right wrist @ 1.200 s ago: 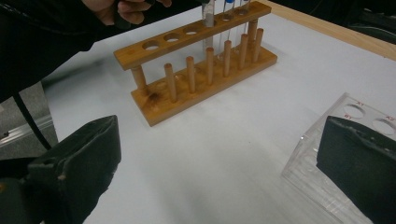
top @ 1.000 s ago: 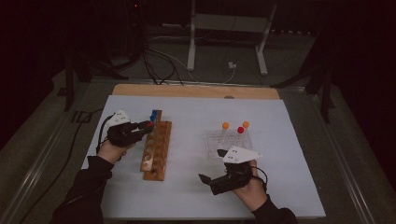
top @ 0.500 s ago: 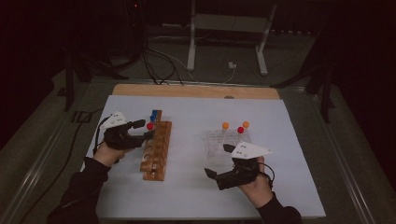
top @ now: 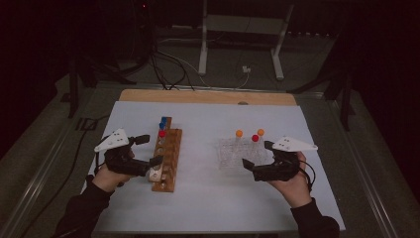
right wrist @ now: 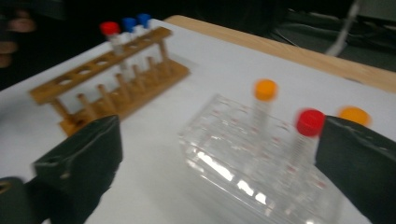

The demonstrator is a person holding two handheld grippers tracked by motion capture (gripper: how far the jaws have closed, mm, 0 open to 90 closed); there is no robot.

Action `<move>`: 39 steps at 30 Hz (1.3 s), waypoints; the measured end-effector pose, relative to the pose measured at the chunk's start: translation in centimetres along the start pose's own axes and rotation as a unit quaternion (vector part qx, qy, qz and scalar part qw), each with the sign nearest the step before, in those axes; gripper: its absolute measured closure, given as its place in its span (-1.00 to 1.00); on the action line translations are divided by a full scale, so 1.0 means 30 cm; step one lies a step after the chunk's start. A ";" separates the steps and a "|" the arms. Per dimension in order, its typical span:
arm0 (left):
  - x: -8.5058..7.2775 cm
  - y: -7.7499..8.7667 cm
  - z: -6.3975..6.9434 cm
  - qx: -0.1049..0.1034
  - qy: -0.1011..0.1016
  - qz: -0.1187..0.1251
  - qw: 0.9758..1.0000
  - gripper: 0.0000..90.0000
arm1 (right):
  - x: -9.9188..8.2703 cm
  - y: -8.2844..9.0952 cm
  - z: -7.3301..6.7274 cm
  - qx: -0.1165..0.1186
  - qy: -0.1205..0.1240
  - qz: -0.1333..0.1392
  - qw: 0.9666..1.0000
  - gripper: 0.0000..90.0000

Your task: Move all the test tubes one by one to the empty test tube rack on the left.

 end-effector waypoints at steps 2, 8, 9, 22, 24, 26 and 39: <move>-0.001 0.006 0.001 -0.002 0.003 0.001 1.000 -0.84 | -0.015 -0.002 0.033 -0.018 -0.008 -0.003 1.000 -0.88; -0.008 0.012 0.003 -0.008 0.005 -0.001 1.000 -0.84 | -0.065 -0.027 0.107 -0.046 -0.017 -0.019 0.999 -0.39; -0.008 0.012 0.004 -0.012 0.007 0.000 1.000 -0.84 | -0.071 -0.031 0.117 -0.050 -0.017 -0.022 0.998 -0.33; -0.016 0.003 0.025 -0.022 -0.003 -0.010 1.000 -0.84 | -0.108 -0.103 0.206 -0.072 -0.038 -0.048 0.996 0.20; -0.015 0.004 0.027 -0.023 -0.003 -0.010 1.000 -0.84 | -0.111 -0.114 0.214 -0.074 -0.042 -0.049 0.995 0.24; -0.014 0.004 0.028 -0.023 -0.004 -0.009 1.000 -0.84 | -0.113 -0.121 0.223 -0.076 -0.044 -0.052 0.995 0.29; -0.014 0.004 0.027 -0.024 -0.003 -0.009 1.000 -0.83 | -0.124 -0.175 0.236 -0.079 -0.036 -0.076 0.993 0.57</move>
Point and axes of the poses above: each handheld gripper's, and its own axes: y roughly backward along the jaws, x roughly out of its top, z roughly to its right, the point moved 7 cm from there along -y, roughly forward along the jaws, and after that the axes turned 9 degrees about x, right-handed, at the moved point
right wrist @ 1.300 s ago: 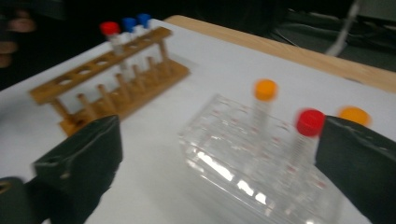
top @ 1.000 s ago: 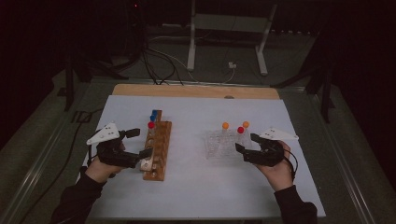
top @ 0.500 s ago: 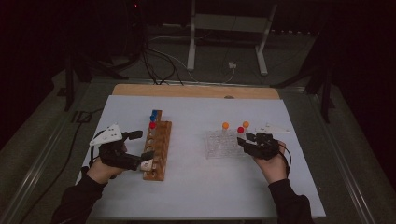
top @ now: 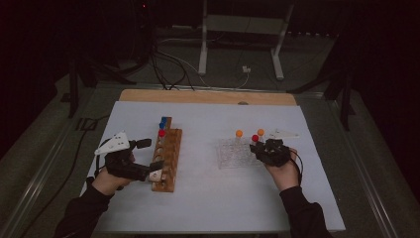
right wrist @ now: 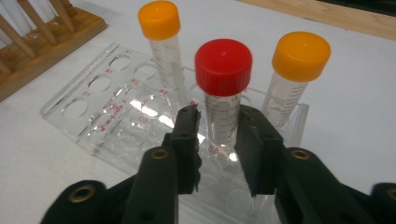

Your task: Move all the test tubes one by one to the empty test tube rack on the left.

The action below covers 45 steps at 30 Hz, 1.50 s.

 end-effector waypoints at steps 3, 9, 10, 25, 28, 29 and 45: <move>-0.001 0.000 -0.001 0.000 0.000 -0.001 1.000 -0.84 | 0.001 -0.007 0.006 -0.006 -0.001 -0.002 1.000 0.64; -0.001 0.000 -0.001 0.000 -0.001 -0.001 1.000 -0.84 | 0.006 0.000 0.006 -0.010 0.010 0.000 1.000 0.67; -0.001 -0.001 0.000 -0.001 -0.001 -0.001 1.000 -0.84 | 0.009 0.004 0.004 -0.011 0.009 0.001 1.000 0.67; 0.004 0.001 0.008 -0.004 -0.002 -0.002 1.000 -0.83 | 0.080 0.125 -0.031 -0.017 0.029 0.050 0.998 0.67; 0.008 0.002 0.012 -0.007 -0.003 -0.001 1.000 -0.83 | 0.092 0.145 -0.040 -0.015 0.032 0.058 0.998 0.67; 0.009 0.003 0.013 -0.007 -0.004 -0.002 1.000 -0.83 | 0.095 0.151 -0.043 -0.015 0.033 0.059 0.998 0.67; 0.024 0.000 0.045 -0.021 -0.005 -0.005 1.000 -0.83 | 0.131 0.193 -0.192 0.050 0.064 0.072 0.994 0.67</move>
Point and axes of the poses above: each handheld gripper's, and its own axes: y roughly backward along the jaws, x roughly out of its top, z roughly to its right, the point moved 7 cm from there along -y, roughly forward along the jaws, and after that the axes turned 9 degrees about x, right-handed, at the moved point
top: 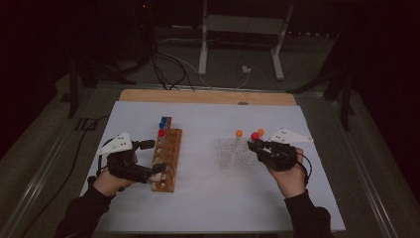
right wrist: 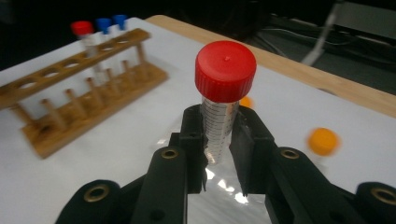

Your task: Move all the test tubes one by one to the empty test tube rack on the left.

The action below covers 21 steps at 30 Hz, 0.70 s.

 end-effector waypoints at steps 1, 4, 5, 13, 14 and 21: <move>0.001 -0.001 0.003 -0.001 0.000 -0.001 1.000 -0.83 | 0.001 -0.004 -0.014 0.006 0.003 -0.002 1.000 0.67; 0.004 -0.003 0.011 -0.007 0.001 -0.002 1.000 -0.83 | 0.002 -0.018 -0.053 0.026 0.009 -0.006 1.000 0.67; 0.005 -0.004 0.014 -0.007 -0.001 -0.002 1.000 -0.83 | 0.001 -0.023 -0.066 0.031 0.012 -0.009 0.999 0.67; 0.015 -0.011 0.035 -0.012 -0.006 -0.006 1.000 -0.83 | -0.014 -0.064 -0.143 0.068 0.024 -0.025 0.997 0.67; 0.015 -0.013 0.038 -0.013 -0.007 -0.007 1.000 -0.83 | -0.017 -0.070 -0.153 0.071 0.026 -0.028 0.997 0.67; 0.009 -0.029 0.053 -0.019 -0.004 -0.012 1.000 -0.83 | -0.031 -0.101 -0.219 0.101 0.038 -0.041 0.993 0.67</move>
Point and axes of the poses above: each handheld gripper's, and its own axes: y roughly backward along the jaws, x roughly out of its top, z roughly to its right, the point moved 7 cm from there along -y, roughly forward along the jaws, and after that the axes turned 9 degrees about x, right-handed, at the moved point
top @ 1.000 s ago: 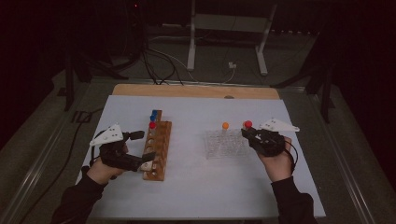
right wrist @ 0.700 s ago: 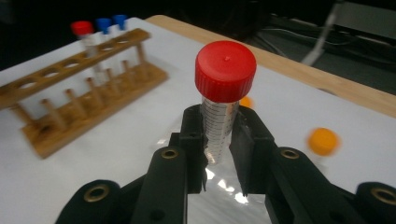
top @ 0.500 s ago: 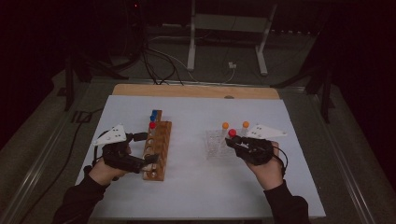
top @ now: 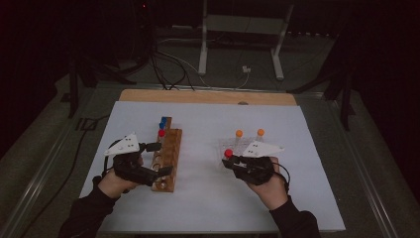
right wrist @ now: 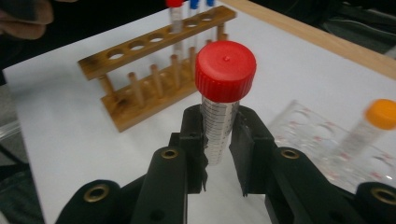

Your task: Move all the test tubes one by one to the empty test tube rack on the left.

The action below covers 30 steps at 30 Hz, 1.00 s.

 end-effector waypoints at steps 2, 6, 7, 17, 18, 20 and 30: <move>0.002 -0.004 0.007 -0.003 0.001 0.000 1.000 -0.83 | -0.002 -0.013 -0.017 0.007 0.005 -0.004 1.000 0.67; 0.012 -0.011 0.041 -0.018 -0.004 0.000 1.000 -0.83 | -0.015 -0.043 -0.042 0.018 0.011 -0.016 1.000 0.67; 0.016 -0.014 0.049 -0.019 -0.004 -0.001 1.000 -0.83 | -0.018 -0.050 -0.046 0.021 0.011 -0.019 1.000 0.67; 0.044 -0.053 0.147 -0.046 -0.028 -0.008 0.999 -0.82 | -0.034 -0.088 -0.083 0.037 0.019 -0.033 0.999 0.67; 0.046 -0.056 0.155 -0.048 -0.029 -0.009 0.998 -0.82 | -0.035 -0.090 -0.087 0.039 0.019 -0.034 0.998 0.67; 0.052 -0.060 0.172 -0.053 -0.032 -0.008 0.998 -0.82 | -0.036 -0.096 -0.095 0.042 0.021 -0.036 0.998 0.67; 0.076 -0.083 0.223 -0.055 -0.043 -0.001 0.998 -0.63 | -0.032 -0.111 -0.138 0.060 0.031 -0.038 0.997 0.67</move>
Point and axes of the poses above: each handheld gripper's, and its own axes: y roughly backward along the jaws, x roughly out of its top, z roughly to its right, the point moved 7 cm from there along -y, roughly forward along the jaws, and after that the axes turned 9 degrees about x, right-handed, at the moved point
